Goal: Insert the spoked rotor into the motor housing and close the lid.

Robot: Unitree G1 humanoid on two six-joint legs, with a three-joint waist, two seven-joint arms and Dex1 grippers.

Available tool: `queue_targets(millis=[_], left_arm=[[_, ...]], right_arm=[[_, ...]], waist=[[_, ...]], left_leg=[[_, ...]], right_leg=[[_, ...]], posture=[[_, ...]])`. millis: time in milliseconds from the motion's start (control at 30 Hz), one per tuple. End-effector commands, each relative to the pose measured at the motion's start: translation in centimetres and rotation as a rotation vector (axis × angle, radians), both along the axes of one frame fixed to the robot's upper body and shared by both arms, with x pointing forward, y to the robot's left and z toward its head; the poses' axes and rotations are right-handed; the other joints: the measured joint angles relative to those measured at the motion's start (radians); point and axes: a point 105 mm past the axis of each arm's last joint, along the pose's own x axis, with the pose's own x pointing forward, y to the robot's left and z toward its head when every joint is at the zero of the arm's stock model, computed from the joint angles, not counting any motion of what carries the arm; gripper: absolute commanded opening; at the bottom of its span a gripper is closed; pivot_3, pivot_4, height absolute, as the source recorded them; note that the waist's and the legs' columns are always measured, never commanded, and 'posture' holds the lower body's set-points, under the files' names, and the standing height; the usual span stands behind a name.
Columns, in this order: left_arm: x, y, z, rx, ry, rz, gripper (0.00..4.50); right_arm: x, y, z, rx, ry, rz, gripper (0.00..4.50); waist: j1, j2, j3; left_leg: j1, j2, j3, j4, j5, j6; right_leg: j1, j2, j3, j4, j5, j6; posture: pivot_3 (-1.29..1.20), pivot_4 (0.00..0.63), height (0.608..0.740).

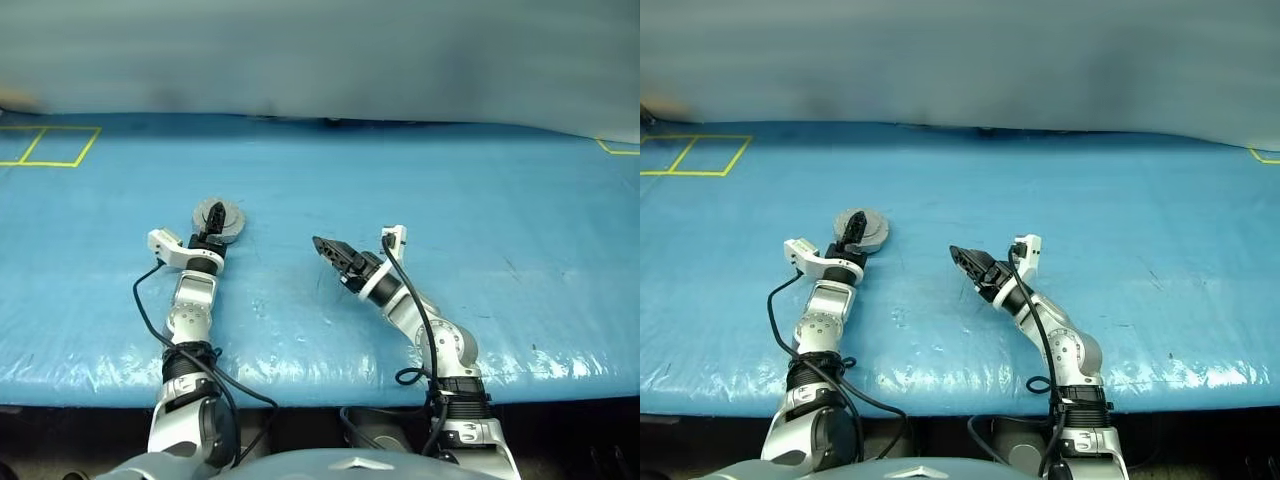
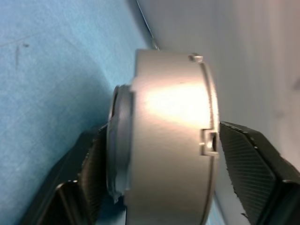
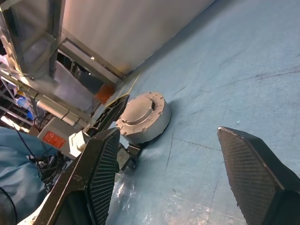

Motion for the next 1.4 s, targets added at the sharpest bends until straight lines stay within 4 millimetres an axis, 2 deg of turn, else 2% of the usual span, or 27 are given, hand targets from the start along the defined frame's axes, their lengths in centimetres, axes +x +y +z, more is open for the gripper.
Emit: queue_targets(millis=[33,200,367,500,600,633,700,767,800,867,967,1033,1133,1233,1400], left_arm=[[-1.9,2.7,-2.3,0.028,0.090,0.100,4.48],[-4.2,5.2,-2.8,0.092,0.105,0.193,4.48],[-5.9,7.3,-2.8,0.166,0.146,0.317,4.48],[-7.5,10.1,-3.0,0.311,0.274,0.493,4.48],[-8.2,11.6,-3.1,0.297,0.358,0.574,4.48],[-8.4,12.1,-2.3,0.297,0.329,0.623,4.48],[-8.5,12.4,1.0,0.419,0.145,0.676,4.48],[-8.1,11.2,3.6,0.531,0.000,0.638,4.48],[-7.6,9.9,4.8,0.552,-0.077,0.573,4.48],[-6.7,5.9,7.4,0.639,-0.277,0.372,4.48],[-6.4,0.9,8.9,0.749,-0.460,0.094,4.48],[-6.4,-1.2,8.7,0.785,-0.502,-0.049,4.48],[-6.4,-3.3,7.7,0.853,-0.519,-0.202,4.48],[-7.1,-6.8,4.9,0.943,-0.502,-0.491,4.48],[-8.1,-8.9,2.6,0.993,-0.471,-0.728,4.48]], right_arm=[[0.0,0.0,0.9,0.018,-0.038,0.000,3.48],[0.2,0.2,0.7,0.014,-0.028,0.006,3.48],[0.3,0.4,0.6,0.008,-0.026,0.012,3.48],[0.3,0.4,0.6,-0.002,-0.028,0.011,3.48],[0.4,0.3,0.6,-0.012,-0.032,0.007,3.48],[0.4,0.2,0.5,-0.019,-0.038,0.003,3.48],[0.4,0.1,0.5,-0.037,-0.049,-0.006,3.48],[0.4,-0.2,0.5,-0.073,-0.072,-0.021,3.48],[0.6,-0.5,0.5,-0.106,-0.099,-0.042,3.48],[0.8,-1.3,0.9,-0.170,-0.179,-0.089,3.48],[1.1,-2.4,1.7,-0.273,-0.311,-0.138,3.48],[1.2,-3.1,1.9,-0.330,-0.371,-0.159,3.48],[1.5,-4.1,2.1,-0.396,-0.417,-0.186,3.48],[1.3,-5.5,2.1,-0.452,-0.449,-0.157,3.48],[0.5,-6.4,1.2,-0.587,-0.492,-0.103,3.48]], waist=[[-0.014,0.000,0.000],[-0.041,0.000,0.000],[-0.043,0.001,-0.001],[-0.043,0.001,-0.001],[-0.039,0.001,-0.001],[-0.038,0.001,-0.001],[-0.036,0.000,0.000],[-0.028,-0.002,0.001],[-0.020,-0.003,0.001],[0.002,-0.004,0.002],[0.016,-0.004,0.002],[0.015,-0.003,0.002],[0.006,-0.003,0.002],[0.005,-0.002,0.002],[0.005,-0.002,0.002]], left_leg=[[0.001,0.000,0.000,0.000,0.000,0.000],[0.001,0.001,0.000,-0.003,0.000,0.000],[0.000,0.002,0.000,-0.006,-0.001,0.001],[-0.001,0.003,0.000,-0.006,-0.001,0.001],[-0.001,0.003,0.000,-0.006,-0.001,0.001],[-0.001,0.003,0.000,-0.006,-0.001,0.001],[-0.002,0.002,0.000,-0.005,-0.001,0.001],[-0.005,0.002,0.000,-0.005,-0.001,0.000],[-0.007,0.002,0.000,-0.005,0.000,0.000],[-0.010,0.001,0.000,-0.005,0.000,-0.001],[-0.012,-0.001,0.000,-0.004,0.000,-0.002],[-0.012,-0.002,0.000,-0.003,0.000,-0.002],[-0.011,-0.001,0.001,-0.003,0.000,-0.001],[-0.011,0.000,0.000,-0.004,0.000,-0.001],[-0.010,0.001,0.001,-0.004,0.000,-0.001]], right_leg=[[0.001,0.000,0.000,0.000,0.000,0.000],[0.000,0.001,0.001,0.000,0.001,0.002],[-0.004,0.003,0.001,0.001,0.000,0.000],[-0.005,0.003,0.001,0.001,0.000,0.000],[-0.005,0.003,0.001,0.001,0.000,0.000],[-0.005,0.003,0.001,0.001,0.000,0.000],[-0.005,0.002,0.001,0.001,0.000,0.000],[-0.007,0.002,0.001,0.000,0.000,0.001],[-0.009,0.002,0.000,-0.001,0.001,0.001],[-0.010,0.000,-0.001,-0.001,0.001,0.001],[-0.011,-0.002,-0.001,-0.002,0.001,0.002],[-0.010,-0.003,0.000,-0.003,0.001,0.002],[-0.011,-0.002,0.000,-0.003,0.001,0.003],[-0.011,0.000,0.000,-0.001,0.000,0.002],[-0.011,0.000,0.000,-0.001,0.000,0.001]], posture=[[0.00,0.150,0.740],[0.00,0.150,0.740],[0.00,0.150,0.740],[0.00,0.150,0.740],[0.00,0.150,0.740],[0.00,0.150,0.740],[0.00,0.150,0.740],[0.00,0.150,0.740],[0.00,0.150,0.740],[0.00,0.150,0.740],[0.00,0.150,0.740],[0.00,0.150,0.740],[0.00,0.150,0.740],[0.00,0.150,0.740],[0.00,0.150,0.740]])
